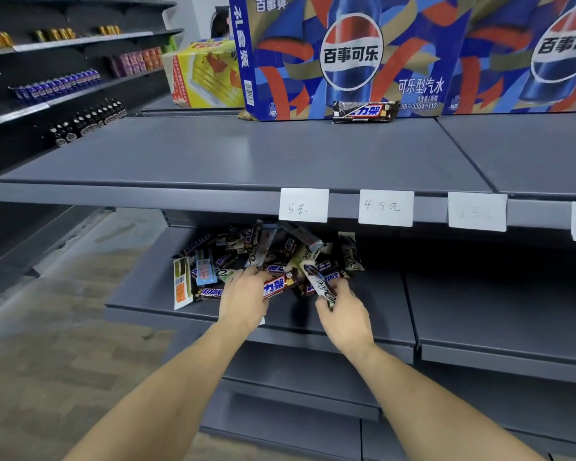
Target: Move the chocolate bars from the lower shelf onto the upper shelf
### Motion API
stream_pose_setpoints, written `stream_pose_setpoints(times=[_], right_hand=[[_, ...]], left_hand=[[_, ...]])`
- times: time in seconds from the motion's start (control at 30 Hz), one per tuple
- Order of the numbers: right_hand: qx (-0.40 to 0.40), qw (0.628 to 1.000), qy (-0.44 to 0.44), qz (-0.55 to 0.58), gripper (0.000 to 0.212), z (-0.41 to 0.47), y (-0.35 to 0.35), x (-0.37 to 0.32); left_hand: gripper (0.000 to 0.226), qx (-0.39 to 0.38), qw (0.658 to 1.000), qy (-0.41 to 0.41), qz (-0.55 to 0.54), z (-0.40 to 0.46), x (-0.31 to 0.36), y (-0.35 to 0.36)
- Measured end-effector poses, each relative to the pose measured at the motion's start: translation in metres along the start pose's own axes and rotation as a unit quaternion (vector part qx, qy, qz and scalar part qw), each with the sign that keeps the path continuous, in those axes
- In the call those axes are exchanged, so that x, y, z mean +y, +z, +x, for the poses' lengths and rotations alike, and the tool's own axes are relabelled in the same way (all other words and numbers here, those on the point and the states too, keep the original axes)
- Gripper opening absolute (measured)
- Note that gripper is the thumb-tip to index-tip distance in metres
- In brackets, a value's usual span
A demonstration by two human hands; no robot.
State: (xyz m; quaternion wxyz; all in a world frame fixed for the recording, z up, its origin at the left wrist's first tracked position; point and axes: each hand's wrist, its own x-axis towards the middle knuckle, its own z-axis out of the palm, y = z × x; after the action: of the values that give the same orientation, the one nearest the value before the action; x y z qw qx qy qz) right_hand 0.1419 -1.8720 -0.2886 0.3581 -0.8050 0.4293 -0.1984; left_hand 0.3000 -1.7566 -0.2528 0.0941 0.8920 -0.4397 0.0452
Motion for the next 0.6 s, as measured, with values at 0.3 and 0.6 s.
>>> stream_pose_setpoints(times=[0.3,0.6], right_hand=[[-0.107,0.994,0.017,-0.003,0.059,0.006,0.003,0.001],[-0.183,0.982,0.018,0.048,0.037,0.014,0.017,-0.01]], left_hand=[[0.049,-0.009,1.0,-0.008,-0.006,0.0,0.008,0.003],[0.051,-0.025,1.0,-0.014,-0.006,-0.003,-0.006,-0.005]])
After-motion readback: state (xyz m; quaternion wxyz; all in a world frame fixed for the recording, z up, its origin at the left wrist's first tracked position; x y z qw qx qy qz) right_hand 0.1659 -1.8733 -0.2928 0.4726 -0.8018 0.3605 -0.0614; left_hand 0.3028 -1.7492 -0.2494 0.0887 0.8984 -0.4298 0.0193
